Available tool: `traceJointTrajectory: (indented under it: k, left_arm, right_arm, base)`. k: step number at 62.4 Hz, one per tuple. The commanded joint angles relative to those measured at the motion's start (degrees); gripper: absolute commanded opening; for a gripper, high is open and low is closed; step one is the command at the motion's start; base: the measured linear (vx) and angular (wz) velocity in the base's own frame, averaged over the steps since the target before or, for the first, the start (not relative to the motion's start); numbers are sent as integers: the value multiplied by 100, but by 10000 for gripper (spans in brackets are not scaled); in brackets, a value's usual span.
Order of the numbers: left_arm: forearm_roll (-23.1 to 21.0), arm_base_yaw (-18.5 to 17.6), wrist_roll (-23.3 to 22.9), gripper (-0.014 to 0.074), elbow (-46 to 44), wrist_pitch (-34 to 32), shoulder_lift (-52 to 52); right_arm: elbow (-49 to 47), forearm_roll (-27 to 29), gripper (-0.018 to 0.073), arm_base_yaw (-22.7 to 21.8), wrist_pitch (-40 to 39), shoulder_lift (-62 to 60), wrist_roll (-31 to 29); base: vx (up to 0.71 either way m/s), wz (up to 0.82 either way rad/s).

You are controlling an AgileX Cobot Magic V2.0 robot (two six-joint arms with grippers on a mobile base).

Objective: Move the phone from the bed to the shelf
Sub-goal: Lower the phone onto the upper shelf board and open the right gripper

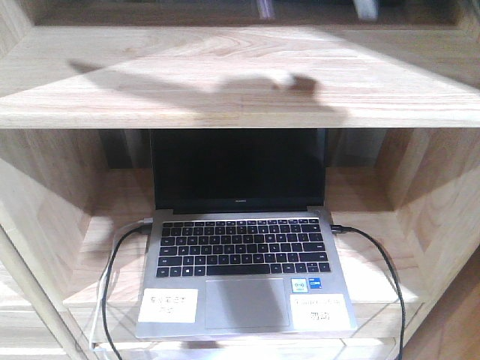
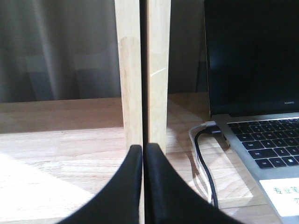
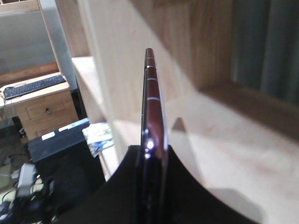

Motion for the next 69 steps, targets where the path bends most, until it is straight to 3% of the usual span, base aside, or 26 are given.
traceJointTrajectory:
  k: [1, 10, 16, 31, 42, 69]
  left_arm:
    - [-55, 4, -22, 1, 9, -417, -34]
    - [-55, 4, -22, 1, 9, -417, -34]
    - [-55, 4, -22, 1, 9, -417, -34]
    - [-55, 4, -22, 1, 9, -417, -34]
    - [-55, 4, -22, 1, 9, -417, -34]
    - [-55, 4, -22, 1, 9, -417, -34]
  right_arm:
    - [-568, 408, -4, 6, -232, 226, 85]
    - [-1163, 402, -4, 36, -39, 729, 192]
    - [-1487, 291, -4, 293, -20, 988, 234]
    - [-2305, -645, -4, 1111, -405, 1799, 678]
    - [-2791, -791, -4, 1455, -702, 2417, 749]
    - [-3064, -804, -4, 1595, -1198, 3421, 698]
  base:
    - [0, 0]
    - [0, 0]
    - [0, 0]
    - [0, 0]
    - [0, 0]
    - [0, 0]
